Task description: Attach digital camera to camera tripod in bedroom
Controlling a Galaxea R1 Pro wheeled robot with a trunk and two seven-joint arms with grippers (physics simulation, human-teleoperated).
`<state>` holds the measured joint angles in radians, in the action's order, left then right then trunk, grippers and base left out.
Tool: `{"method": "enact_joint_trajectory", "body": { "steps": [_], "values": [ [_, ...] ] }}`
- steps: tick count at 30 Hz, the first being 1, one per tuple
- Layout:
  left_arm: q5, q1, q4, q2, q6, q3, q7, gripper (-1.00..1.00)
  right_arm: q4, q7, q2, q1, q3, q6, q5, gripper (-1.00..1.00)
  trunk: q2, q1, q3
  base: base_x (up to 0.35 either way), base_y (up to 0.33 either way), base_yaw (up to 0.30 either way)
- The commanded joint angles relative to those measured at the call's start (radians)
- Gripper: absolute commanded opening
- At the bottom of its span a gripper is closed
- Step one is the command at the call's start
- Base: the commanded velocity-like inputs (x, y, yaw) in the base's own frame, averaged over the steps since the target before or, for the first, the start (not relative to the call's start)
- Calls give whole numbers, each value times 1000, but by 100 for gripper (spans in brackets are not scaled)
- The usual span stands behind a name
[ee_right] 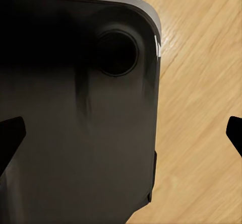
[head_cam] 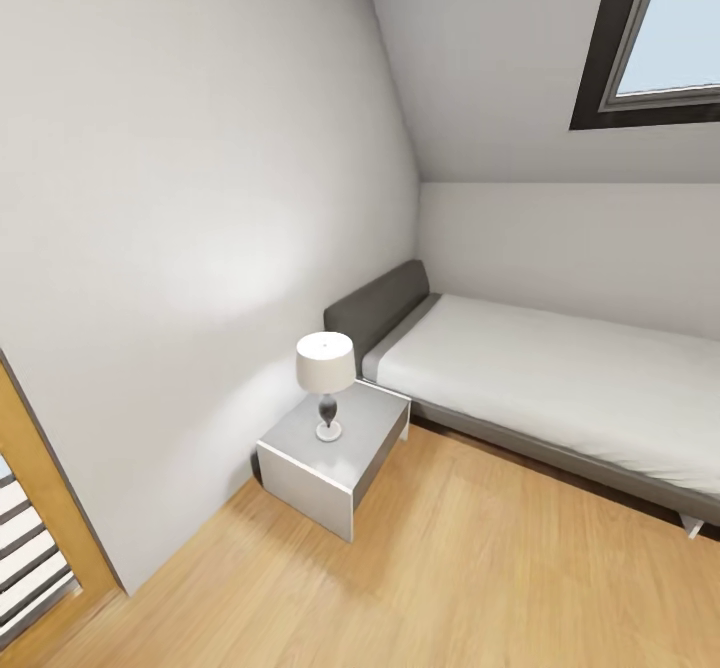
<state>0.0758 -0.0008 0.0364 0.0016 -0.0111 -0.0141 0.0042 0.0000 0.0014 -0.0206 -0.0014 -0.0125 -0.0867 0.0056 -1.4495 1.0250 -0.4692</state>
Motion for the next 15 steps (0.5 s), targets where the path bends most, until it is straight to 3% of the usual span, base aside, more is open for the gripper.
{"method": "enact_joint_trajectory", "body": {
  "steps": [1, 6, 15],
  "values": [
    [16, 0, 0, 0, -1, 0, 0, 100, 0, 0, 0, 0, -1, -3, 1, 100, 0, 0, -1, -21, 0, 0],
    [68, 0, 0, 0, -1, 1, 0, 100, 0, 0, -1, 0, -1, -4, 1, 100, 0, 0, -1, -161, 0, 0],
    [90, 0, 0, 0, -1, 3, 0, 100, 0, 0, -1, 0, -1, -4, 1, 100, 0, 0, -1, -110, 0, 0]
  ]
}}
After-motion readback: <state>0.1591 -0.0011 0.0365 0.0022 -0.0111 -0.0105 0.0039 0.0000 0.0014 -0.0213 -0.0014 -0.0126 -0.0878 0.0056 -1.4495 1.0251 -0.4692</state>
